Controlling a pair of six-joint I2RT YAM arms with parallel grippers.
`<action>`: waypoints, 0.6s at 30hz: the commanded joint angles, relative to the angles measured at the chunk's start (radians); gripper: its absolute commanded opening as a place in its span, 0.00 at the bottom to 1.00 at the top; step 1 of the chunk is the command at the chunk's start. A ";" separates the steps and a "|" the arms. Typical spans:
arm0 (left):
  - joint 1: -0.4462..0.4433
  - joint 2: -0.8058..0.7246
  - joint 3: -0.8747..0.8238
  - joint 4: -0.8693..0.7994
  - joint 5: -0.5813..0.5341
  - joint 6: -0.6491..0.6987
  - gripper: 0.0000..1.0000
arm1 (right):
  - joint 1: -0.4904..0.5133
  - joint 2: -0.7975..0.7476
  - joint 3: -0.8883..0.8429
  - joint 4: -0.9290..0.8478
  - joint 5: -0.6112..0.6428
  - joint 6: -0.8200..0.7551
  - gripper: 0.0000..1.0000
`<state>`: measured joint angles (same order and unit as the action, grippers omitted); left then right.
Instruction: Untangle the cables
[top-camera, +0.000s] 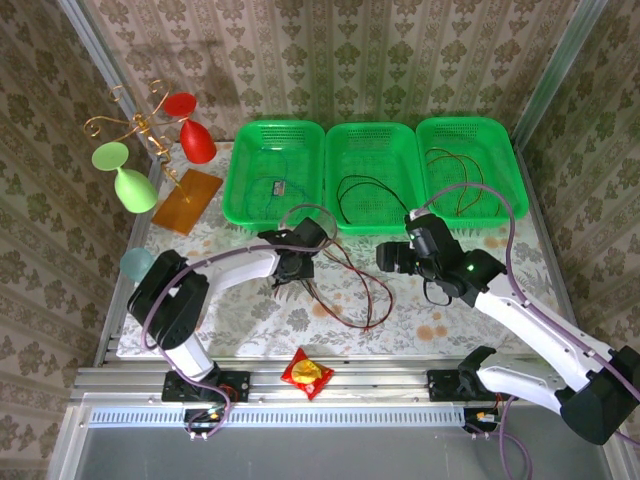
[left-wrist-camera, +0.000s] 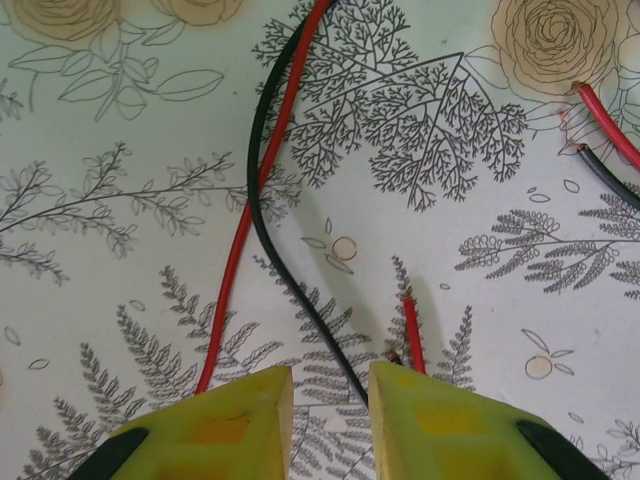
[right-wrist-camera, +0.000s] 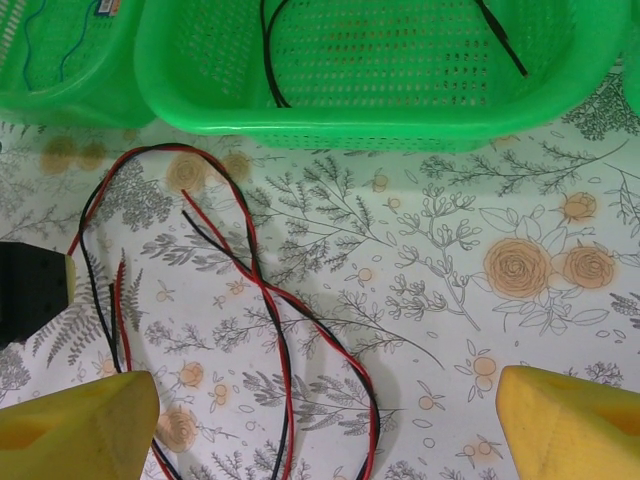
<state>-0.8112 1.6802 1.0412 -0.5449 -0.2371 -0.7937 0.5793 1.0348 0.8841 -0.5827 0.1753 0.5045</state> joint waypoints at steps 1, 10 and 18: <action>0.006 0.033 0.045 -0.031 -0.017 -0.004 0.26 | -0.017 -0.028 -0.024 0.013 -0.009 -0.014 0.89; 0.031 0.078 0.038 -0.046 0.024 -0.015 0.27 | -0.062 -0.053 -0.029 0.006 -0.029 -0.025 0.89; 0.086 0.171 0.054 -0.033 0.140 -0.004 0.27 | -0.078 -0.051 -0.023 0.005 -0.044 -0.026 0.89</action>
<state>-0.7429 1.8004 1.0916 -0.5529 -0.1509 -0.7933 0.5056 0.9993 0.8623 -0.5793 0.1482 0.4931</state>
